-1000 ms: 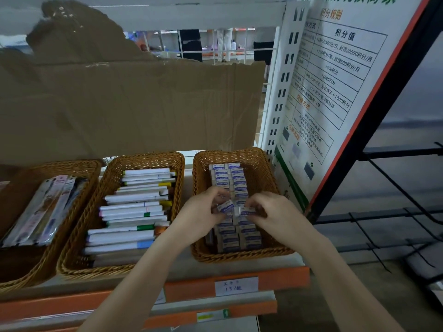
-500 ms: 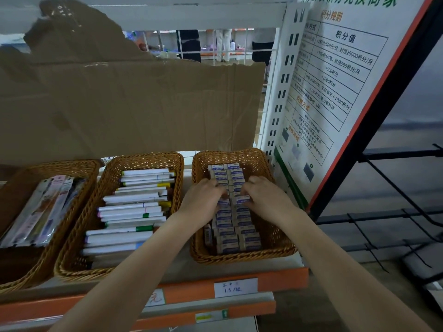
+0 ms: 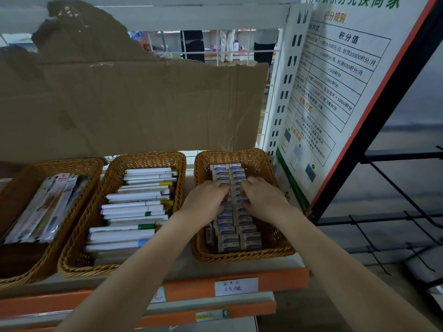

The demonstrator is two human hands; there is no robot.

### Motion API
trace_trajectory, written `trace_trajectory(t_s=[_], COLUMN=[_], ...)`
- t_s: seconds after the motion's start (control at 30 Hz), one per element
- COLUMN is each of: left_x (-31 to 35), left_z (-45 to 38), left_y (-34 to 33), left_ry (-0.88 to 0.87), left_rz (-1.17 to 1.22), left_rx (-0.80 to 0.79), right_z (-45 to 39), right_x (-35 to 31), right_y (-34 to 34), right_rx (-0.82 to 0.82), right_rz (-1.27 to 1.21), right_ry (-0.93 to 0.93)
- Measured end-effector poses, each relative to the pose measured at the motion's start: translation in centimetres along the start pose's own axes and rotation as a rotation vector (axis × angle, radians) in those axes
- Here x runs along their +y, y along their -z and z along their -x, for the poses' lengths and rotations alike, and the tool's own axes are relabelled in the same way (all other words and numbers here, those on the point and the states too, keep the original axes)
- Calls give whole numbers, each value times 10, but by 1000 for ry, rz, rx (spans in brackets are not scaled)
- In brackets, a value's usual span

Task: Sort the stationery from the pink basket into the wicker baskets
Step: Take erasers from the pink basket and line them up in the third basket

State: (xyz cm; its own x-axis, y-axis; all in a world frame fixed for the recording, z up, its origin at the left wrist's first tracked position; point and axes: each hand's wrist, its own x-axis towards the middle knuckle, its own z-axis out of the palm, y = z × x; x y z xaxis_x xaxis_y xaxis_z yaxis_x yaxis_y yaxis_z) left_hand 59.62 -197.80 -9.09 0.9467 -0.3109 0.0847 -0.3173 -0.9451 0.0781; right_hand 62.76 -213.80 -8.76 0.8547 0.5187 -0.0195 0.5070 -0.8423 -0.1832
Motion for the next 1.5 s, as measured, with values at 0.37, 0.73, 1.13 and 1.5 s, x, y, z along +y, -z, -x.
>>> trace_trajectory(t_s=[0.37, 0.73, 1.13, 1.5], left_x=[42, 47, 46, 48], left_z=[88, 119, 122, 121], left_y=[7, -26, -30, -29], left_ry=[-10, -171, -186, -172], left_rz=[87, 18, 13, 37], left_rx=[354, 383, 393, 396], right_z=[26, 20, 9, 16], right_x=[-17, -53, -67, -51], right_y=[9, -1, 1, 3], right_rx=[-30, -205, -398, -310], right_rz=[-108, -194, -71, -531], right_ry=[188, 202, 201, 90])
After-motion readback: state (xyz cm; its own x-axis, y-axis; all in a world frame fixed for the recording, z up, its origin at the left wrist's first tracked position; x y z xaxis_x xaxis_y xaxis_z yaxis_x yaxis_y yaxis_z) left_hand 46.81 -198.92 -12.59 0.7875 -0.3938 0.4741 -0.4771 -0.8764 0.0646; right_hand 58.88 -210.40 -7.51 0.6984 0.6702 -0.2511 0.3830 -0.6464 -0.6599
